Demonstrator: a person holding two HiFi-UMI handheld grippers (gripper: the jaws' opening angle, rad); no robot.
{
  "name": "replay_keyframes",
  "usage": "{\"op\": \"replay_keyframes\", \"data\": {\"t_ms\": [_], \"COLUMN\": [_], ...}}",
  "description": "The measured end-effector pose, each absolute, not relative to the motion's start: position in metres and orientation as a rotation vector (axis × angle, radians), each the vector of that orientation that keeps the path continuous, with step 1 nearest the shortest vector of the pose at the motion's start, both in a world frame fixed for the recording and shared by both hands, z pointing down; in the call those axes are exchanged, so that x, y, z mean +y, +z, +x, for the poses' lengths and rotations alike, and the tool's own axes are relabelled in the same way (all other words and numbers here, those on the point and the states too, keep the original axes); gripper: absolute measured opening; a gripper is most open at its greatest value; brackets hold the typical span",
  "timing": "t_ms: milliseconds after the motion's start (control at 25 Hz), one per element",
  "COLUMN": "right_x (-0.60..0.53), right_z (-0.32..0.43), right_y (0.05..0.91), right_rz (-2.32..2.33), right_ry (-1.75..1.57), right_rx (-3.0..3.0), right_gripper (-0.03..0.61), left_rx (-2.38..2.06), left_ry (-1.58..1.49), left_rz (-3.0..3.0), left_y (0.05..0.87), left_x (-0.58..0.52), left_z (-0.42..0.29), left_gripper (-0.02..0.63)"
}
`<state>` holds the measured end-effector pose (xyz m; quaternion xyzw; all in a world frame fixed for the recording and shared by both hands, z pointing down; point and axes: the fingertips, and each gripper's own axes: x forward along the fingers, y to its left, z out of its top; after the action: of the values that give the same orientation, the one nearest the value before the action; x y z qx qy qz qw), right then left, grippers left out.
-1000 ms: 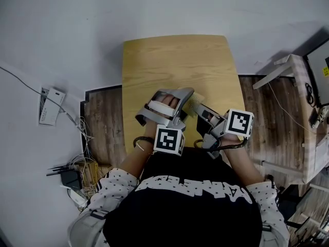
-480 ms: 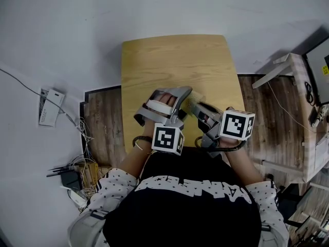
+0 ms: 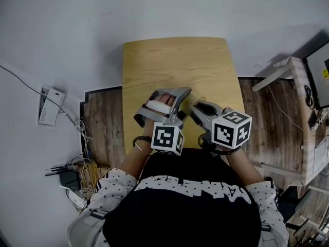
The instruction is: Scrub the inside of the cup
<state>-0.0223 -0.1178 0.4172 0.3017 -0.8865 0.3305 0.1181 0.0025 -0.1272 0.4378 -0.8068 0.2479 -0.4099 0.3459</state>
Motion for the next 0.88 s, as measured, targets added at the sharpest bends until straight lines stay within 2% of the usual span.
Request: {"op": "replay_keyframes", "data": {"t_ms": [320,880], "right_x": [-0.112,-0.097], "right_z": [-0.028,-0.031], "right_y": [0.423,0.438], "right_rz": [0.838,0.624], "right_ry": [0.497,0.018], "right_rx": [-2.492,-2.295], "right_gripper": [0.040,0.044], "left_rx": [0.642,0.595], "left_ry": [-1.077,-1.129], "left_rz": [-2.131,-2.203], "left_y": [0.440,0.454], "left_x": [-0.125,-0.116], "left_z": [0.002,0.002], "left_gripper": [0.360,0.360]}}
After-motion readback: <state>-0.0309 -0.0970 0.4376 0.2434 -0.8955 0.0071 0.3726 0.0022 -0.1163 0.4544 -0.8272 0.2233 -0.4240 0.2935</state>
